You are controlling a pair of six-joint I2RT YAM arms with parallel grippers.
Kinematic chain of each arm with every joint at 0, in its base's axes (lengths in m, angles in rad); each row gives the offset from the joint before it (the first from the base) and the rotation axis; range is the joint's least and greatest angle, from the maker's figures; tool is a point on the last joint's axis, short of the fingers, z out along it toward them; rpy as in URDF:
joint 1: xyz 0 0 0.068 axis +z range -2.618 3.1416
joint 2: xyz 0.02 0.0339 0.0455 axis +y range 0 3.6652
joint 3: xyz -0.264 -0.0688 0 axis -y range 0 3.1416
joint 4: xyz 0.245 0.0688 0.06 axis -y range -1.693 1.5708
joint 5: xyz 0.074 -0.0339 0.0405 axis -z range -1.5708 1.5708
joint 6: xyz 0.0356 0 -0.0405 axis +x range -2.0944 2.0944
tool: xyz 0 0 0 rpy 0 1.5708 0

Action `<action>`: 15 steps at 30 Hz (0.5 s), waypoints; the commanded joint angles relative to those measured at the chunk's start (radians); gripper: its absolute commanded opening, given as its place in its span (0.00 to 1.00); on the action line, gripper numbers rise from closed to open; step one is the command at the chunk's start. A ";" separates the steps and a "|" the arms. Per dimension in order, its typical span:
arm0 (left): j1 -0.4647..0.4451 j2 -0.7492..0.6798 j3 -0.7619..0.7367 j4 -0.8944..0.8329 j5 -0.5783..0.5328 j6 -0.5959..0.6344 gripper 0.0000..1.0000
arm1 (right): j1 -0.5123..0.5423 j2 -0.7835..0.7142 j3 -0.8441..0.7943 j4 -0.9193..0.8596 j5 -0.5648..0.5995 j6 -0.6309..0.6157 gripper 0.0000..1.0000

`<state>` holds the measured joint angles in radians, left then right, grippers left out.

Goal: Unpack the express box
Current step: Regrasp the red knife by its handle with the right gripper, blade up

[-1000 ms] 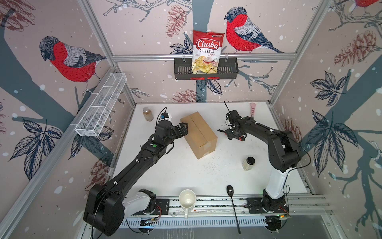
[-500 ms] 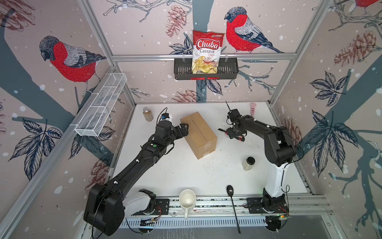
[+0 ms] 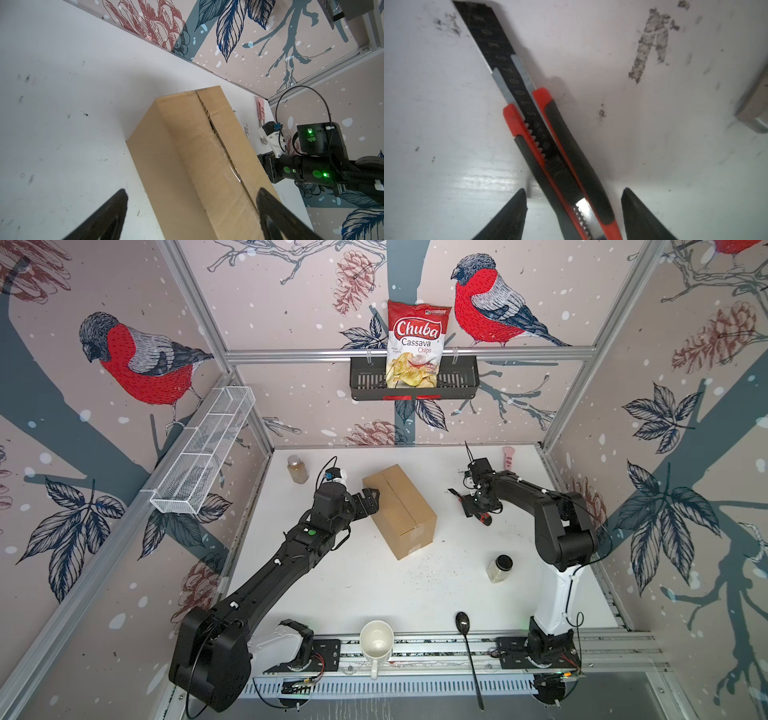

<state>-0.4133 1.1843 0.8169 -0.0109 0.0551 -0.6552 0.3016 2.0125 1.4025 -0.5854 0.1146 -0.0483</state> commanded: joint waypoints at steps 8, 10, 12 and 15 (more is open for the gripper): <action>0.002 -0.006 0.002 0.006 0.014 -0.006 0.96 | 0.006 -0.055 -0.070 -0.004 -0.093 0.076 0.64; 0.002 -0.005 0.005 0.004 0.018 -0.006 0.96 | 0.008 -0.064 -0.085 -0.001 -0.102 0.080 0.62; 0.002 -0.004 0.007 0.002 0.023 -0.005 0.96 | 0.010 -0.066 -0.096 0.004 -0.107 0.082 0.61; 0.001 -0.006 0.008 -0.006 0.022 -0.006 0.96 | 0.010 -0.061 -0.101 0.008 -0.111 0.087 0.57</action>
<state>-0.4133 1.1824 0.8177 -0.0113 0.0738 -0.6575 0.3103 1.9545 1.3045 -0.5838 0.0216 0.0265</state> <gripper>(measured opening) 0.957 0.575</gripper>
